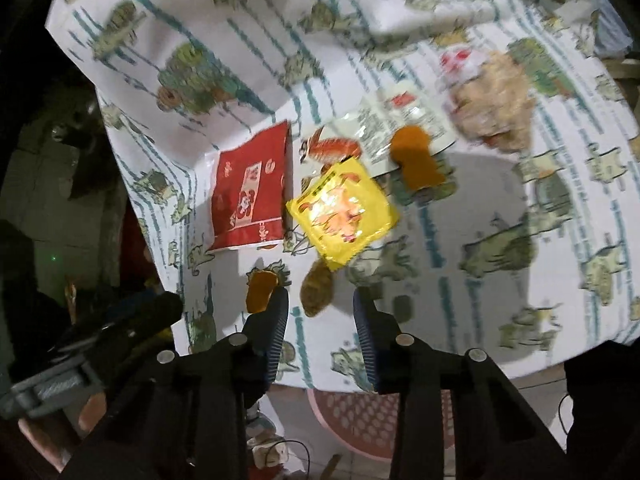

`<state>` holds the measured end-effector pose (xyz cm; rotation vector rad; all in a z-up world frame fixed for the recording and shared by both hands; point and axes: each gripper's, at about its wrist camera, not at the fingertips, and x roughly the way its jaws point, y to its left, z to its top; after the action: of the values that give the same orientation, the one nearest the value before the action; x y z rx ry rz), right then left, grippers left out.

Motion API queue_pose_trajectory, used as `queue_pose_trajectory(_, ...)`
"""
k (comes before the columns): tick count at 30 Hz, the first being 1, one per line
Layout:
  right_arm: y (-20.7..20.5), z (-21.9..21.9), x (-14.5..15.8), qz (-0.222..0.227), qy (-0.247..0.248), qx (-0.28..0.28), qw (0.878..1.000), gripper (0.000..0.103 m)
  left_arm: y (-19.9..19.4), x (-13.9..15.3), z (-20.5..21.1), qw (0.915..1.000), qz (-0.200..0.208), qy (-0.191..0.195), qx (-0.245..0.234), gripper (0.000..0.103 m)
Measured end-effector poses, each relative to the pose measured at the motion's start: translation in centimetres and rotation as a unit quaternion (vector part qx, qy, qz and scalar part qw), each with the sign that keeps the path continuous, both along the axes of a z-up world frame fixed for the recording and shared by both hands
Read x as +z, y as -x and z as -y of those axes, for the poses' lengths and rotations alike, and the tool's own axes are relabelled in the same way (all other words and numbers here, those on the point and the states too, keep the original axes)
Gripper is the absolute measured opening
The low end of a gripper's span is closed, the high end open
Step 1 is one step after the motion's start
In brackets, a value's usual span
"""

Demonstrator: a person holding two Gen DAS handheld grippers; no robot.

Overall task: Collect trash
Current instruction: 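Lower the left tool and grasp the orange food scrap on the cloth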

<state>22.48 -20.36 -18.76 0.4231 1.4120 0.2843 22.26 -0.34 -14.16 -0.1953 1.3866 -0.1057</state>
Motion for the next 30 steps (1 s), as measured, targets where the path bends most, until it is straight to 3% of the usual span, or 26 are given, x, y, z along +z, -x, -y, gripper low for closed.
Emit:
queue_pose_trajectory(3, -0.3, -1.4, -0.9, -0.010, 0.014, 0.005, 1.000, 0.030, -0.1, -0.2, -0.5, 1.0000, 0.001, -0.006, -0.002, 0.075)
queue_pose_trajectory(5, -0.4, -1.9, -1.0, -0.007, 0.028, 0.000, 1.000, 0.014, -0.1, -0.5, -0.6, 1.0000, -0.003, -0.005, -0.005, 0.074)
queue_pose_trajectory(10, -0.5, -1.8, -0.1, 0.013, 0.037, -0.007, 0.999, 0.013, -0.2, -1.2, -0.4, 0.9998, -0.009, 0.002, -0.016, 0.071)
queue_pose_trajectory(16, -0.4, -0.1, 1.7, 0.033, 0.053, -0.017, 0.998, 0.013, -0.5, -3.0, 0.9, 0.9966, -0.043, 0.061, -0.034, 0.051)
queue_pose_trajectory(22, -0.3, 1.6, 1.7, 0.026, 0.052, -0.031, 0.998, 0.013, -0.2, -4.0, 3.7, 0.9960, -0.042, 0.018, -0.076, 0.048)
queue_pose_trajectory(25, -0.1, 1.5, 1.4, 0.022, 0.051, -0.019, 0.998, 0.013, -0.2, -5.1, 3.8, 0.9950, -0.074, 0.009, -0.067, 0.046)
queue_pose_trajectory(30, 0.3, 1.7, 1.7, 0.029, 0.061, -0.011, 0.998, 0.013, -0.6, -5.6, 4.2, 0.9956, -0.063, -0.005, -0.070, 0.042)
